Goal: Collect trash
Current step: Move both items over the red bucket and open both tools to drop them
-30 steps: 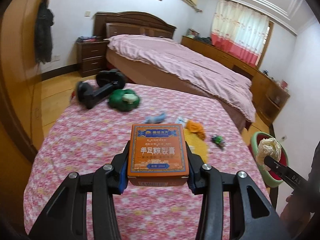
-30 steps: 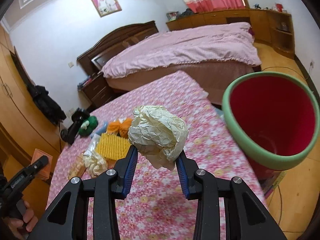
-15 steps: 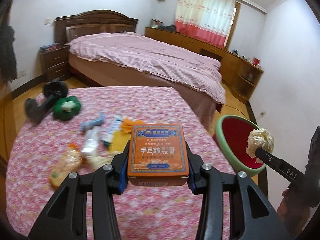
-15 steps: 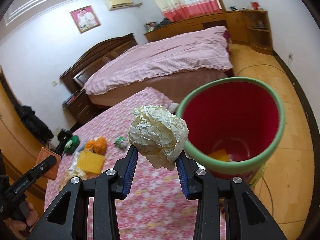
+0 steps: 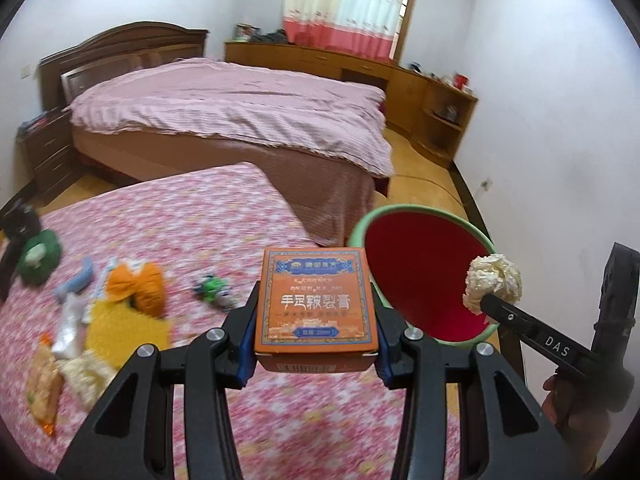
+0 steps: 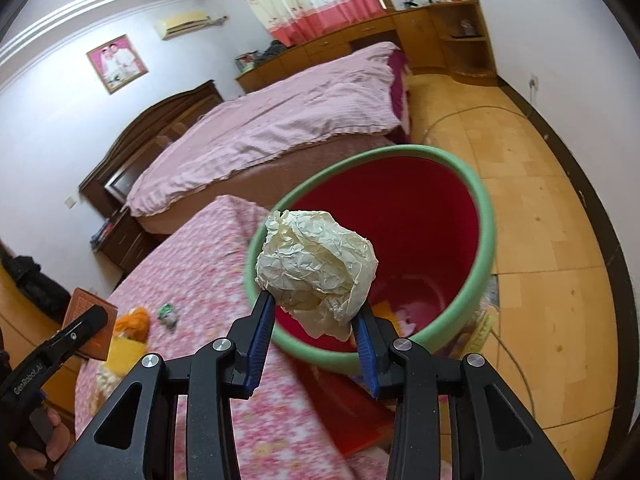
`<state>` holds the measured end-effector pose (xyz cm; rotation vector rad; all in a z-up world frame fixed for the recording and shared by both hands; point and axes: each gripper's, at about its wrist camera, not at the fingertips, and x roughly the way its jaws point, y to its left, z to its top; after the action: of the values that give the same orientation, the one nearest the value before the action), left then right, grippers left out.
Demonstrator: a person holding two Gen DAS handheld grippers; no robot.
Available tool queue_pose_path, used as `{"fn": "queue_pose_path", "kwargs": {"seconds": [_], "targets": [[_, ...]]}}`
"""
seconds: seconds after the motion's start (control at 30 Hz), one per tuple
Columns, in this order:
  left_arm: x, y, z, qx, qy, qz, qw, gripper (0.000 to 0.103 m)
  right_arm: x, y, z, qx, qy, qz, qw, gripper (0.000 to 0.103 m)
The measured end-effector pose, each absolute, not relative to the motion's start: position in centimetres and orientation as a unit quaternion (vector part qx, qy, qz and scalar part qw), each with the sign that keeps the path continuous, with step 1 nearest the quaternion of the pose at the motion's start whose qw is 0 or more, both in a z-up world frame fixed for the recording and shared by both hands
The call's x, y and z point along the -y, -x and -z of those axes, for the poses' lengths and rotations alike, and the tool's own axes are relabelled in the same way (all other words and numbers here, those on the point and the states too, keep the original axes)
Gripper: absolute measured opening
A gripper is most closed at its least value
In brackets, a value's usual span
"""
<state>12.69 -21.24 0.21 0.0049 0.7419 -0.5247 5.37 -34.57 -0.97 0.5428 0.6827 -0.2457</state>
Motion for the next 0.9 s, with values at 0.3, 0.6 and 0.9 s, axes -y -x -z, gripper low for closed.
{"fn": "queue_pose_path", "kwargs": {"seconds": [0.3, 0.6, 0.9], "targets": [[27.4, -15.3, 2.2, -0.384, -0.027, 0.292, 0.875, 0.047, 37.3, -5.1, 2.9, -0.339, -0.276, 0.144, 0.888, 0.041], [31.6, -15.6, 3.4, -0.384, -0.04, 0.344, 0.856, 0.047, 39.5, -5.0, 3.7, -0.336, -0.294, 0.147, 0.883, 0.044], [32.5, -15.4, 3.1, -0.372, -0.045, 0.347, 0.86, 0.056, 40.0, -4.8, 3.9, -0.33, -0.297, 0.148, 0.884, 0.048]]}}
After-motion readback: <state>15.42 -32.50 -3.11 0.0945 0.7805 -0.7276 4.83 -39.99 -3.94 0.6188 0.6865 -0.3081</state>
